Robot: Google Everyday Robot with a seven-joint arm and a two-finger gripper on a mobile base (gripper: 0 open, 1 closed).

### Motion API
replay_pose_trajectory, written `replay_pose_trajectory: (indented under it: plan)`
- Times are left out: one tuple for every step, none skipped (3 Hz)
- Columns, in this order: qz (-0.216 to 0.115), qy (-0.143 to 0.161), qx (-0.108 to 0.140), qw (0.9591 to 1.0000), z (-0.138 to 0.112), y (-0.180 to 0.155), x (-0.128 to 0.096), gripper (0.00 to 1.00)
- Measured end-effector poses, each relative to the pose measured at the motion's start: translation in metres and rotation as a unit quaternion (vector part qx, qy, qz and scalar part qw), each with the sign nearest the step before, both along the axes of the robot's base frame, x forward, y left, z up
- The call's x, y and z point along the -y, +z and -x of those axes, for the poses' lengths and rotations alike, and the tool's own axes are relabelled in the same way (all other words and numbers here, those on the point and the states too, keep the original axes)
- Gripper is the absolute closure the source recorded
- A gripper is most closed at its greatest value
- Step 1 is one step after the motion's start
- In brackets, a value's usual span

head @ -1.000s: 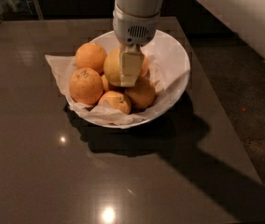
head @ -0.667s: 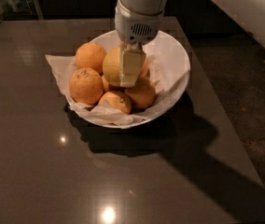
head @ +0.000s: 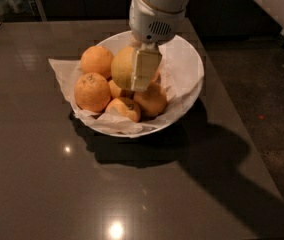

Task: Pick orange from white bowl

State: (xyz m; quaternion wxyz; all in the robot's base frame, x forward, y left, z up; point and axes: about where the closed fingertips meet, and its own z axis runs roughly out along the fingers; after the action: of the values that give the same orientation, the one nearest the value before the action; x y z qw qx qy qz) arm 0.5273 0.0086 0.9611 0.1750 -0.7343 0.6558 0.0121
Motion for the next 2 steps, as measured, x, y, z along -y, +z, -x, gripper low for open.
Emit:
replay_pose_trajectory:
  plan:
    - [-0.020, 0.017, 0.010, 0.9996, 0.012, 0.015, 0.001, 1.00]
    - [-0.036, 0.033, 0.028, 0.9984, 0.033, 0.035, 0.003, 1.00]
